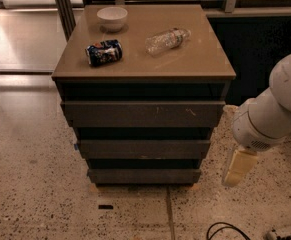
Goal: Open middle drawer
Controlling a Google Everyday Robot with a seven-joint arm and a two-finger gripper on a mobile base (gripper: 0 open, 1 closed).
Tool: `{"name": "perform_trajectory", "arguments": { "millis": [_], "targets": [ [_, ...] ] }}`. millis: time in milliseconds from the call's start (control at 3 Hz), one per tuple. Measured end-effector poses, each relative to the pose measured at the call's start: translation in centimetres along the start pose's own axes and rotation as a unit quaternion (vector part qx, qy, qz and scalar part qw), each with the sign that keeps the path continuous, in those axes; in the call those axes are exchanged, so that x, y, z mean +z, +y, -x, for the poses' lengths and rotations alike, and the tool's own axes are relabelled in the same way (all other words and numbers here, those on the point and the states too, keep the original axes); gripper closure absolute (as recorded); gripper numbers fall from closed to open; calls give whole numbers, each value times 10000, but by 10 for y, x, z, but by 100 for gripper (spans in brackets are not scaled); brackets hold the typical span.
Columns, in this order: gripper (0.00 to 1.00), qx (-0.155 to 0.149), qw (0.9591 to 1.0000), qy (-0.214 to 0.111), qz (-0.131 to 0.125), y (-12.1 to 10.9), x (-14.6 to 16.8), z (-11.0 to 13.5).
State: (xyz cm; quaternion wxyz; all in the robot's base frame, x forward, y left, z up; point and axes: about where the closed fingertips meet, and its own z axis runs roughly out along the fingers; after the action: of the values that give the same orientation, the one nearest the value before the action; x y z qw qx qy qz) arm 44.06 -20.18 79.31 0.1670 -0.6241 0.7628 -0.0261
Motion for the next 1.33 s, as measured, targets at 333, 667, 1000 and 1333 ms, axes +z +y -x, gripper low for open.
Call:
{"name": "perform_trajectory", "arguments": {
  "millis": [333, 667, 1000, 1333],
  "targets": [
    [0, 6, 10000, 34, 25, 2, 33, -10],
    [0, -98, 9999, -52, 63, 1, 75, -8],
    [0, -98, 9996, -231, 143, 4, 114, -6],
    [0, 29, 9985, -504, 202, 9, 149, -2]
  ]
}}
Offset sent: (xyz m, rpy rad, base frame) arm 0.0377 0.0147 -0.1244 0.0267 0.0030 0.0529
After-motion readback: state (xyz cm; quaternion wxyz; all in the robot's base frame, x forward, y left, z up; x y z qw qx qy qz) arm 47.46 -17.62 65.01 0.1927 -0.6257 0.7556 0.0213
